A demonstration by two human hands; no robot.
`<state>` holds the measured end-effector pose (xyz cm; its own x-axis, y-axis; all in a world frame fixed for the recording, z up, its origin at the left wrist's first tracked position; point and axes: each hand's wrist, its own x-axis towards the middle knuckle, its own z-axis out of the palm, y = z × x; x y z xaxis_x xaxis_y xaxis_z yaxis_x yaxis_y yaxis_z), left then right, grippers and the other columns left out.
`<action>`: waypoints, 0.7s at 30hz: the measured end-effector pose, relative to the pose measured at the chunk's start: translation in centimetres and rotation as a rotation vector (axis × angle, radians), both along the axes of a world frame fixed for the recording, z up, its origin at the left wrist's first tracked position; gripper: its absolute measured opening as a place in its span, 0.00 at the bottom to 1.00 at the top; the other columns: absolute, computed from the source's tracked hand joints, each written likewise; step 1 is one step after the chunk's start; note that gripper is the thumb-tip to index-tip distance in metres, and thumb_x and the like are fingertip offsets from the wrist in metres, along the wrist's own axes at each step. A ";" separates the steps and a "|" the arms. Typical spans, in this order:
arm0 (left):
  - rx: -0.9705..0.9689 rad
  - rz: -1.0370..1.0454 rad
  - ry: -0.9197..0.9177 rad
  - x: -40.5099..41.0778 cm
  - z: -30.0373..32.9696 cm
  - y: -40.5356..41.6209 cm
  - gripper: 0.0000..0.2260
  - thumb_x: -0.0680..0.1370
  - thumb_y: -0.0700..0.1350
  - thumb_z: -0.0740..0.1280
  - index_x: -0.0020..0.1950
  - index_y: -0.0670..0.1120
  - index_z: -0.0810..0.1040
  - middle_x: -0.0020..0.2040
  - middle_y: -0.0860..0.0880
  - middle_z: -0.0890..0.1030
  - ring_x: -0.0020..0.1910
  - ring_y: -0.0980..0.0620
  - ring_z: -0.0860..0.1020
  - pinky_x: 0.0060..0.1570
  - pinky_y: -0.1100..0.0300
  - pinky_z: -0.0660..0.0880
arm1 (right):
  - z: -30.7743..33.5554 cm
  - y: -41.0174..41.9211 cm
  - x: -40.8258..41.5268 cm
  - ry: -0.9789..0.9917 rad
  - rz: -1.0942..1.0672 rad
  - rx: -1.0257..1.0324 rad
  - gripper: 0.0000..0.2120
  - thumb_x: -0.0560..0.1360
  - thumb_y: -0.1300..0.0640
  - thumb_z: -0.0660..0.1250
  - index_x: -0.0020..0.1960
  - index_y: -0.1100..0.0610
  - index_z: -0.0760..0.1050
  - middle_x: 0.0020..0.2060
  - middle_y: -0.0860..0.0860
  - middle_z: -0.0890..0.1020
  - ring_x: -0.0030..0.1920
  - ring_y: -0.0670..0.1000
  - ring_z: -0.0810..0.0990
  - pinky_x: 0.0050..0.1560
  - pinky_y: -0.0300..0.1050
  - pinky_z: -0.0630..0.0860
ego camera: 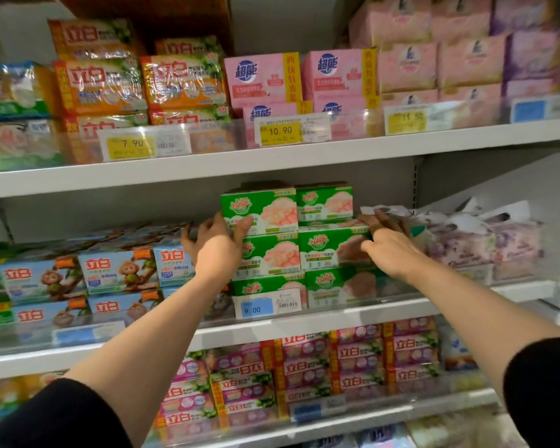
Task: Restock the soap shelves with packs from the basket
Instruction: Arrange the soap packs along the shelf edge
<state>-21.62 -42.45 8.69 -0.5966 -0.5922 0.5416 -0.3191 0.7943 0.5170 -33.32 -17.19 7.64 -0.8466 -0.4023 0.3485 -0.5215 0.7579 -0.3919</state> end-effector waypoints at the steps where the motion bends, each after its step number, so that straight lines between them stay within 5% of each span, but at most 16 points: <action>1: -0.008 0.005 0.023 0.2 -0.4 0.4 0.20 0.81 0.62 0.53 0.56 0.47 0.72 0.63 0.42 0.76 0.71 0.44 0.66 0.72 0.49 0.46 | -0.1 0.0 0.2 0.034 -0.023 0.019 0.24 0.79 0.52 0.58 0.74 0.51 0.60 0.77 0.56 0.56 0.77 0.55 0.50 0.76 0.53 0.45; 4: -0.026 -0.004 0.161 1.2 -1.9 2.2 0.18 0.82 0.53 0.57 0.60 0.40 0.73 0.63 0.39 0.77 0.72 0.44 0.66 0.74 0.50 0.46 | -1.1 0.6 1.3 0.126 -0.095 0.069 0.28 0.80 0.49 0.57 0.77 0.53 0.54 0.75 0.58 0.61 0.76 0.58 0.54 0.75 0.58 0.47; 6: 0.019 -0.022 0.252 2.1 -3.1 3.8 0.15 0.81 0.48 0.62 0.62 0.37 0.72 0.64 0.37 0.76 0.70 0.41 0.67 0.70 0.49 0.55 | -2.2 1.5 2.5 0.171 -0.079 0.027 0.29 0.80 0.46 0.57 0.77 0.53 0.53 0.74 0.56 0.63 0.75 0.58 0.57 0.74 0.59 0.51; 8: 0.055 -0.047 0.334 2.8 -4.6 5.6 0.17 0.79 0.43 0.65 0.66 0.37 0.69 0.64 0.36 0.74 0.66 0.38 0.68 0.64 0.48 0.63 | -3.1 2.8 3.7 0.111 -0.012 -0.095 0.29 0.80 0.44 0.58 0.77 0.53 0.55 0.75 0.53 0.62 0.75 0.55 0.57 0.74 0.55 0.55; 10: 0.080 -0.117 0.389 3.1 -6.5 8.1 0.23 0.78 0.41 0.66 0.73 0.40 0.65 0.70 0.39 0.69 0.71 0.40 0.64 0.69 0.50 0.62 | -3.9 4.8 4.8 0.023 0.048 -0.208 0.28 0.79 0.44 0.60 0.76 0.52 0.59 0.74 0.50 0.65 0.74 0.53 0.62 0.71 0.50 0.61; 13: 0.199 -0.399 0.367 3.0 -9.6 13.6 0.27 0.77 0.39 0.67 0.75 0.45 0.63 0.72 0.46 0.70 0.70 0.47 0.68 0.70 0.52 0.66 | -4.6 9.7 7.1 -0.015 0.058 -0.250 0.18 0.77 0.46 0.65 0.64 0.53 0.76 0.58 0.48 0.80 0.57 0.47 0.77 0.57 0.41 0.71; 15: 0.236 -0.602 0.285 3.1 -11.5 18.3 0.26 0.77 0.39 0.67 0.74 0.46 0.65 0.69 0.47 0.73 0.66 0.48 0.73 0.65 0.49 0.72 | -5.2 14.2 9.2 -0.032 0.025 -0.240 0.10 0.76 0.51 0.69 0.52 0.56 0.82 0.43 0.47 0.83 0.43 0.44 0.79 0.46 0.34 0.72; 21: 0.323 -1.209 0.034 6.4 -15.5 36.3 0.22 0.77 0.39 0.69 0.70 0.44 0.70 0.61 0.49 0.77 0.55 0.52 0.79 0.56 0.56 0.76 | -9.4 30.2 18.0 -0.113 -0.336 -0.271 0.08 0.71 0.55 0.74 0.46 0.60 0.84 0.39 0.52 0.85 0.40 0.49 0.82 0.47 0.43 0.77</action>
